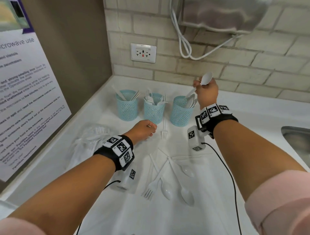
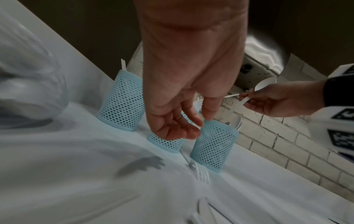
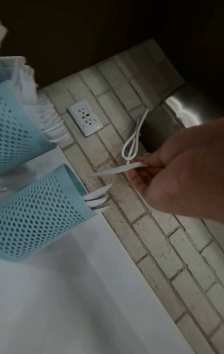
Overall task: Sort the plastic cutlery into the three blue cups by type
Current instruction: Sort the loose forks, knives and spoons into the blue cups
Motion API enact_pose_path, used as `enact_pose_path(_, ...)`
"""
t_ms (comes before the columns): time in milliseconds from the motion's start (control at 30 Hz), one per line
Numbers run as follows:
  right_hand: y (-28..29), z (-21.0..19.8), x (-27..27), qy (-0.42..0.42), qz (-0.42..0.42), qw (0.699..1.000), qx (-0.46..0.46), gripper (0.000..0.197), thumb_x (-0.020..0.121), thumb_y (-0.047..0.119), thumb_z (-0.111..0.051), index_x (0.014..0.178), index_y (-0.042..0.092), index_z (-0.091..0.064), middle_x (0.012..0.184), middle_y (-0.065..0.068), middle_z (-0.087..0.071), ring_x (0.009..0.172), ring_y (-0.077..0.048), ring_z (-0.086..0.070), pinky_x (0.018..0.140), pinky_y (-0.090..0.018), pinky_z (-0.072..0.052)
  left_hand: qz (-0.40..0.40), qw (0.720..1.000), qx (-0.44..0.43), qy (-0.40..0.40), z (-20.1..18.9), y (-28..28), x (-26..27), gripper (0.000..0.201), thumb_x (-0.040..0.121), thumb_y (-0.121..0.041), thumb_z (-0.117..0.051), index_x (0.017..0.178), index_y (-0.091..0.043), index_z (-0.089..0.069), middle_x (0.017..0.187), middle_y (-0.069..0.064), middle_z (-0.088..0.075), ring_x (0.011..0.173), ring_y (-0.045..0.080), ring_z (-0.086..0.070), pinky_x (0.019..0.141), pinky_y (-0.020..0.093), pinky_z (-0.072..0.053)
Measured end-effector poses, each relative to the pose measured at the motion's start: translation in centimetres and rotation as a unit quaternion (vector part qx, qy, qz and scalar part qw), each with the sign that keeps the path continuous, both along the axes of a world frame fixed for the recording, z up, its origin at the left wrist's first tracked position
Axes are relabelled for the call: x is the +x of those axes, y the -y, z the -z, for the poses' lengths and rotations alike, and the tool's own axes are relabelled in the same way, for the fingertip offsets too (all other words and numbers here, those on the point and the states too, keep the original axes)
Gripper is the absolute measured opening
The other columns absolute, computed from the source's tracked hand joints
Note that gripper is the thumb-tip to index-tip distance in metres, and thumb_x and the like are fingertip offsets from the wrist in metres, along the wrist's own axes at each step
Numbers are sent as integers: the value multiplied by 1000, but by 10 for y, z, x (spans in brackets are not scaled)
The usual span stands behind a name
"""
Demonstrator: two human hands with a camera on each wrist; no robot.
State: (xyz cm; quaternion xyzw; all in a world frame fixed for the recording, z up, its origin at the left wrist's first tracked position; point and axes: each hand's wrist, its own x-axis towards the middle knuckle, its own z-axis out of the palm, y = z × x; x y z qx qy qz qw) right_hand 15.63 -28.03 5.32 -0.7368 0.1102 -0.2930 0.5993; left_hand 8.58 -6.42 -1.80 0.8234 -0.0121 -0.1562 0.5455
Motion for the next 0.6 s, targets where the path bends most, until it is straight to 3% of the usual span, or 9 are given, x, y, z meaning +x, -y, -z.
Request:
enact_pose_path(67,-4,8,0,-28,19,997,-73,16,88,15,-56,103,10,-59,93,-7,-67,85,-22,-62,67,-23,-46,2,1000,4,-7,1,-2,1,9,96,-18,-47,100,-14,-54,101,3,-59,76,7,-53,62,19,-41)
enact_pose_path(233,-10,16,2,-69,21,979,-193,24,93,16,-51,112,2,-57,105,-16,-66,96,-28,-61,68,-23,-36,2,1000,10,-19,4,-6,1,12,96,-16,-47,104,-13,-56,101,4,-59,76,7,-53,61,18,-42)
enact_pose_path(467,-3,14,3,-80,-2,974,-214,22,88,8,-58,109,2,-58,107,-12,-67,99,-25,-62,68,-17,-38,22,999,20,-16,7,1,2,12,96,-12,-45,100,-13,-57,100,4,-60,73,7,-54,63,19,-42)
enact_pose_path(600,0,16,0,-65,-32,984,-163,27,84,2,-61,111,3,-57,105,-13,-68,86,-18,-62,59,-6,-43,40,999,25,-16,9,5,2,15,95,-10,-45,103,-12,-57,101,4,-60,76,7,-54,64,18,-43)
